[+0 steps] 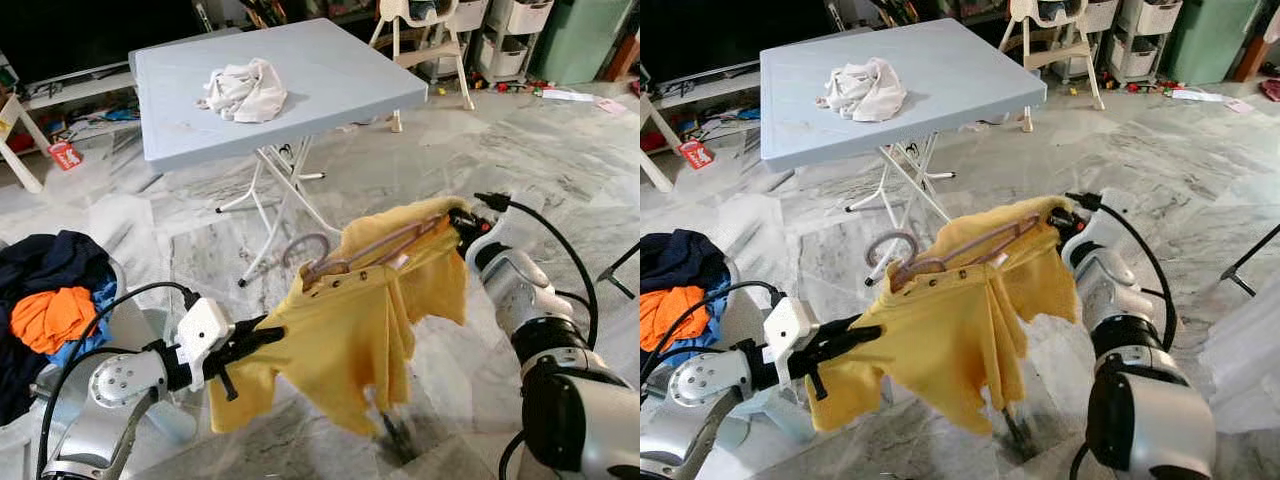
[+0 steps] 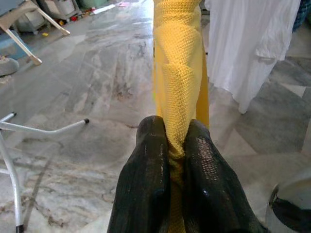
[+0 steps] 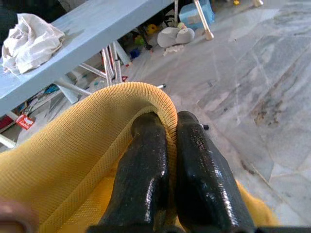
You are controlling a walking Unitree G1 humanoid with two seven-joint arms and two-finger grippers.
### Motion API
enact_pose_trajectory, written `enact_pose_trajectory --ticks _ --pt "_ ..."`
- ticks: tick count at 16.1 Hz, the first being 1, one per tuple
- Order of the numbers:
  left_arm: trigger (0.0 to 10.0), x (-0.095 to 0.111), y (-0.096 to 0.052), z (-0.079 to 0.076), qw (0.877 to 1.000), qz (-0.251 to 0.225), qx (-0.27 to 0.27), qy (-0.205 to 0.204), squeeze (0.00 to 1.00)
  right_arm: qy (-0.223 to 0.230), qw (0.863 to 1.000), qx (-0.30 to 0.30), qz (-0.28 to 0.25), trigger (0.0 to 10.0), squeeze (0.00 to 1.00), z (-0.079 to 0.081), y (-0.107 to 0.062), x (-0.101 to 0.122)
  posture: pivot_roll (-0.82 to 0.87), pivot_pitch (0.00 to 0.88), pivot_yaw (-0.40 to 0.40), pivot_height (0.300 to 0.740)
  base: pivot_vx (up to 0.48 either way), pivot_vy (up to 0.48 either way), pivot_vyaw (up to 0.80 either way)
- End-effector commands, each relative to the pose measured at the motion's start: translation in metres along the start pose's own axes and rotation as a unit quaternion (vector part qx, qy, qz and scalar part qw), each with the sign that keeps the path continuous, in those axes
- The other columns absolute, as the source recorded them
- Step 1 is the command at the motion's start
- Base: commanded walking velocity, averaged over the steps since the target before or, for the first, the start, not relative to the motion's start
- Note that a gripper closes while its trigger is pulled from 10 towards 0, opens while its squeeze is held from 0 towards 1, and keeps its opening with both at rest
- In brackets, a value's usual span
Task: Hang hanger
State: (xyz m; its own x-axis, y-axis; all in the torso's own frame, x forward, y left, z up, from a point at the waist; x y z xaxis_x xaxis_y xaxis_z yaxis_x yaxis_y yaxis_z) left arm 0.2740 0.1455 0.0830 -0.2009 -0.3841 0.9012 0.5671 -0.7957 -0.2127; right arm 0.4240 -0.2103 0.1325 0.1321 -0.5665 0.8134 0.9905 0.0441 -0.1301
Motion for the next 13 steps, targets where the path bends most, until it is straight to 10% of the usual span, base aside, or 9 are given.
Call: enact_pose_trajectory --ticks 1,7,13 --pt "0.0 -0.009 -0.010 0.002 1.000 0.021 -0.002 0.005 0.00 -0.022 0.999 0.002 -0.037 0.0 0.00 0.002 0.001 0.024 0.04 0.041 0.053 0.740 0.000 0.000 0.00" --pt "0.0 -0.017 -0.010 -0.001 0.999 0.037 -0.018 -0.001 0.00 -0.066 0.995 0.023 -0.069 0.0 0.00 0.012 0.002 0.044 0.03 0.042 0.062 0.740 0.000 0.000 0.00" --pt "0.0 -0.021 -0.007 -0.001 0.999 0.044 -0.017 -0.003 0.00 -0.119 0.982 0.120 -0.080 0.0 0.00 0.055 -0.001 0.051 0.02 0.042 0.063 0.740 0.000 0.000 0.00"
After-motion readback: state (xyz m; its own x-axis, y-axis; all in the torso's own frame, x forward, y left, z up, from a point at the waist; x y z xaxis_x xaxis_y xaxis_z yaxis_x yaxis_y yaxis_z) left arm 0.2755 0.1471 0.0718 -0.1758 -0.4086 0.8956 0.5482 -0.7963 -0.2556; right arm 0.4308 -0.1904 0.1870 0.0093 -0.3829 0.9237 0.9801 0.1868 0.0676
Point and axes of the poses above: a point about 5 cm out from each wrist's last joint towards the gripper, its own y axis pointing out of the wrist towards the gripper, its own x axis along the axis of the wrist's last joint, z = x × y, the point moved 4 cm from there along y, pointing out of the wrist towards the gripper, and after that the axes turned 13 degrees about y, right-handed, at the moved point
